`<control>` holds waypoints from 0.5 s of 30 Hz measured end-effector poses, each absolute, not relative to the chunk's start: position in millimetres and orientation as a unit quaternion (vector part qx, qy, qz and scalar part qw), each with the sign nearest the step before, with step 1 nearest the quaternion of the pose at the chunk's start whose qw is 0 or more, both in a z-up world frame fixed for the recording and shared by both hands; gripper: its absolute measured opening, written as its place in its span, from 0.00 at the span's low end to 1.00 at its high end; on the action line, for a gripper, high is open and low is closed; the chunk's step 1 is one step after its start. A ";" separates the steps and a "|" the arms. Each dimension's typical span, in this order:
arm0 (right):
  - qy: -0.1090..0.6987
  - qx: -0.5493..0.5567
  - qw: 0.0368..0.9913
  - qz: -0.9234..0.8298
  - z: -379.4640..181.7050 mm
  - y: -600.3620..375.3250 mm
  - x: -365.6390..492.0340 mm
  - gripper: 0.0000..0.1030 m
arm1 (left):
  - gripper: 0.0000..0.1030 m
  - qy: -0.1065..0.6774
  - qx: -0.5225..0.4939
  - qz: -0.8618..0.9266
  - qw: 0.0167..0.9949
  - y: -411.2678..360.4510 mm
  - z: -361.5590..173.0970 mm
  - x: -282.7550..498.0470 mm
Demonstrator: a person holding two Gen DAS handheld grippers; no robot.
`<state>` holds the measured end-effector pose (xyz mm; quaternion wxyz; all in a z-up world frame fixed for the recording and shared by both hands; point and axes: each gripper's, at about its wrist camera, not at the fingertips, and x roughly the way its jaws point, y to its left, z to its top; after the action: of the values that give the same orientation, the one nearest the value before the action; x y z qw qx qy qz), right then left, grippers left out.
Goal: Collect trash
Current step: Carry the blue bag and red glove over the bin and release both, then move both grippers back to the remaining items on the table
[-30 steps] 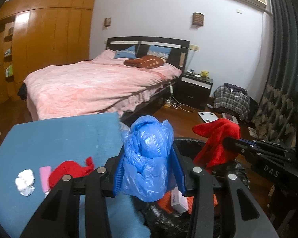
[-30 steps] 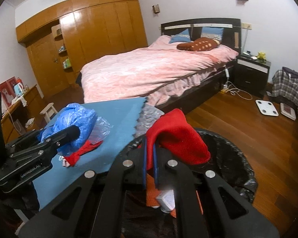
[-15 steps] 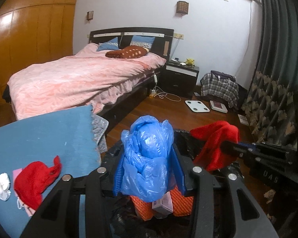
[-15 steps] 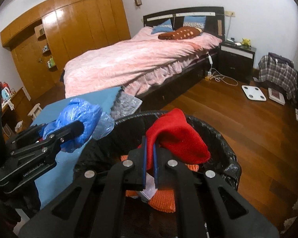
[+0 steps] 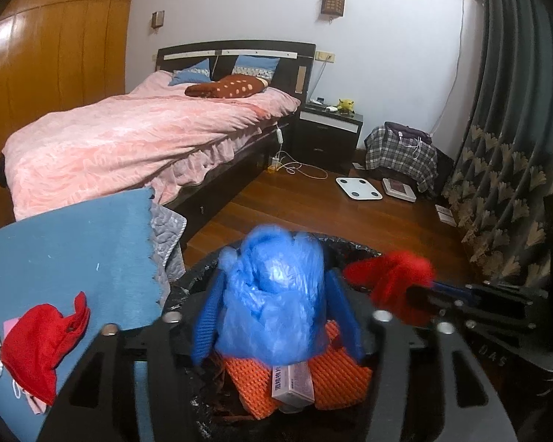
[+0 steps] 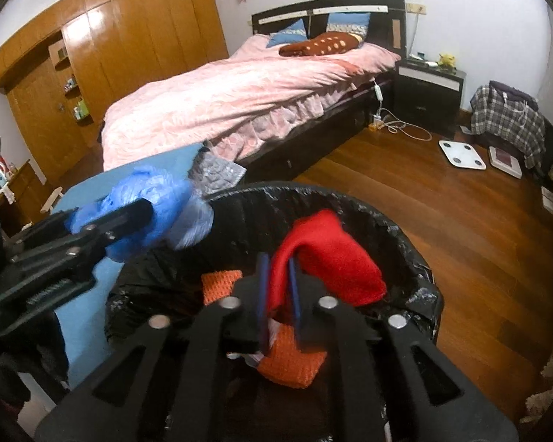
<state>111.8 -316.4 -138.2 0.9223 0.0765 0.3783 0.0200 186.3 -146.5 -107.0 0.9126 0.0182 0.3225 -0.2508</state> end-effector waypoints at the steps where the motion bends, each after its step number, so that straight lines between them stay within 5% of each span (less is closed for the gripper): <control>1: 0.380 0.077 0.922 0.018 -139.2 -317.0 111.3 0.31 | 0.65 0.323 0.016 -0.250 0.913 -144.7 -107.2 186.3; 6: 0.382 0.079 0.921 0.006 -142.5 -319.2 106.3 0.54 | 0.75 0.321 0.016 -0.242 0.915 -134.1 -104.2 184.7; 10: 0.361 0.074 0.929 -0.018 -136.4 -318.0 98.1 0.90 | 0.83 0.312 0.017 -0.224 0.923 -119.4 -99.0 180.3; 15: 0.339 0.076 0.937 -0.020 -124.2 -314.2 97.0 0.92 | 0.90 0.301 0.011 -0.193 0.934 -90.6 -90.1 175.0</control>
<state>97.0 -314.2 -124.2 0.9373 0.0760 0.3394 -0.0200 175.0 -90.6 -90.1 0.9338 0.0105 0.3013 -0.1929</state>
